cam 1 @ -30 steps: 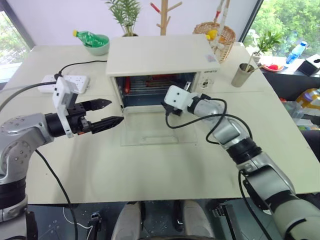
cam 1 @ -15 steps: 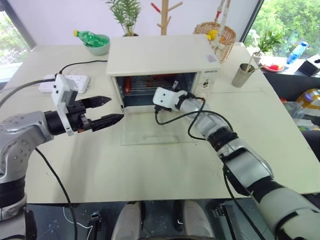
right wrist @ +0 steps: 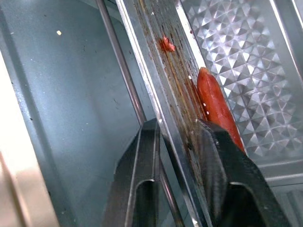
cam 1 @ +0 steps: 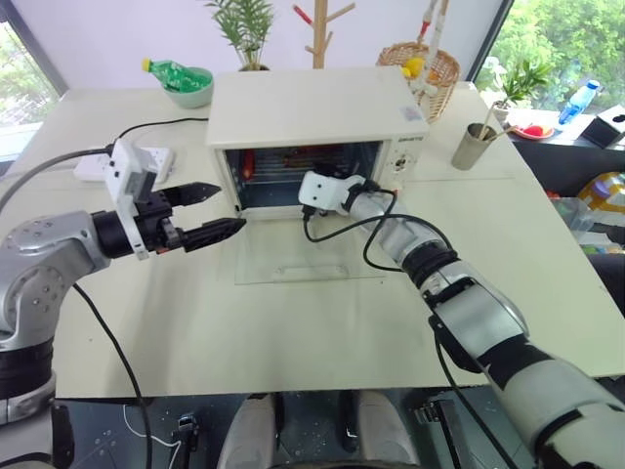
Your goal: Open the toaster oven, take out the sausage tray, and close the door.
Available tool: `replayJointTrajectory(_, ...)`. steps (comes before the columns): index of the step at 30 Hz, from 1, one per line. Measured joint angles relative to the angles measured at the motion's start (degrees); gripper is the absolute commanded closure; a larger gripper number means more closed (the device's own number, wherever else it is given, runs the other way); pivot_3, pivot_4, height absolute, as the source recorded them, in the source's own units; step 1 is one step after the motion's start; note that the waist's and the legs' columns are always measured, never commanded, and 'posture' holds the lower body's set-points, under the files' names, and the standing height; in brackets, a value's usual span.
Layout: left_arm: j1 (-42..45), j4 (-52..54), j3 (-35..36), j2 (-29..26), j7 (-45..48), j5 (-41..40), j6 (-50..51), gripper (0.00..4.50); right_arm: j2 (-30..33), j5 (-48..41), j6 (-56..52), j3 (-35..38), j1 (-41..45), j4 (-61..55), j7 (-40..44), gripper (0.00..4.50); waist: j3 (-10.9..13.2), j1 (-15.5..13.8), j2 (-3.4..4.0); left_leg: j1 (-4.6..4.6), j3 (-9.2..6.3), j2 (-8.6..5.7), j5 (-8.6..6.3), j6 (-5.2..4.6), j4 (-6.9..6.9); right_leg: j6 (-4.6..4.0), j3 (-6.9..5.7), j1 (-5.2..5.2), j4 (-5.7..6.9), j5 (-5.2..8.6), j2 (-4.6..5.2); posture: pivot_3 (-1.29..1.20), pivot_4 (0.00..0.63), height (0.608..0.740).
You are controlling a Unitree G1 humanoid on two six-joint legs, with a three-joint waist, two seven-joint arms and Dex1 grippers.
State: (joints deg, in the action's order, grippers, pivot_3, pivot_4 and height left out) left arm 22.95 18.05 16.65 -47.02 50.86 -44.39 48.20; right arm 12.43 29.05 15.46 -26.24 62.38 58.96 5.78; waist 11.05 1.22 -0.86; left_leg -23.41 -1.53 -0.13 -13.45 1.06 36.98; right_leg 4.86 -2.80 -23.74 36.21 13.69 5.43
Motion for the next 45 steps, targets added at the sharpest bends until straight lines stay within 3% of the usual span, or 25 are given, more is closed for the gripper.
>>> replayJointTrajectory(6, 0.6, -0.9, -0.7, 0.0, 0.0, 0.0, -0.3, 0.00, 0.1, 0.3, 0.1, 0.0, -0.2, -0.2, 0.0, 3.44, 0.0, 0.0, 0.00, 0.00, 0.00, 0.00, 0.00, 0.00, 0.00, 0.00, 0.00, -0.01, 0.00, 0.00, 0.00, 0.00, 0.150, 0.740)
replayJointTrajectory(9, 1.1, -1.5, -1.7, 0.0, 0.2, 0.1, -0.4, 0.00, 0.6, 1.3, 0.6, -0.3, -0.9, -1.6, 0.1, 4.38, 0.0, 0.0, 0.00, 0.00, 0.00, 0.00, 0.00, 0.00, 0.00, 0.00, 0.01, -0.01, 0.00, 0.00, 0.00, 0.00, 0.150, 0.740)
replayJointTrajectory(10, 1.4, -1.7, -2.0, 0.0, 0.2, 0.1, -0.5, 0.00, 1.3, 2.8, 1.0, -0.8, -0.9, -2.3, 0.3, 4.49, 0.0, -0.1, -0.03, -0.01, -0.01, 0.00, 0.00, 0.00, 0.00, 0.00, 0.00, 0.00, 0.00, 0.00, -0.01, 0.00, 0.150, 0.740)
replayJointTrajectory(21, 2.6, -3.7, -3.0, 0.0, 0.7, 0.3, -2.3, 0.00, 2.3, 4.6, 0.6, -0.8, -3.3, -6.5, 0.2, 4.49, 0.0, -0.1, -0.04, -0.01, 0.00, 0.00, 0.00, 0.00, -0.01, 0.00, 0.01, 0.00, 0.00, 0.00, -0.01, 0.00, 0.150, 0.740)
replayJointTrajectory(45, 15.7, -24.1, -12.0, 2.8, 11.2, 10.1, -12.4, 0.00, 8.8, 6.3, -11.0, 0.7, -21.2, -41.6, 9.7, 4.49, 0.0, -0.5, -0.08, -0.08, 0.18, -0.01, 0.00, -0.01, 0.03, 0.02, -0.03, -0.03, 0.01, 0.00, -0.03, 0.00, 0.150, 0.740)
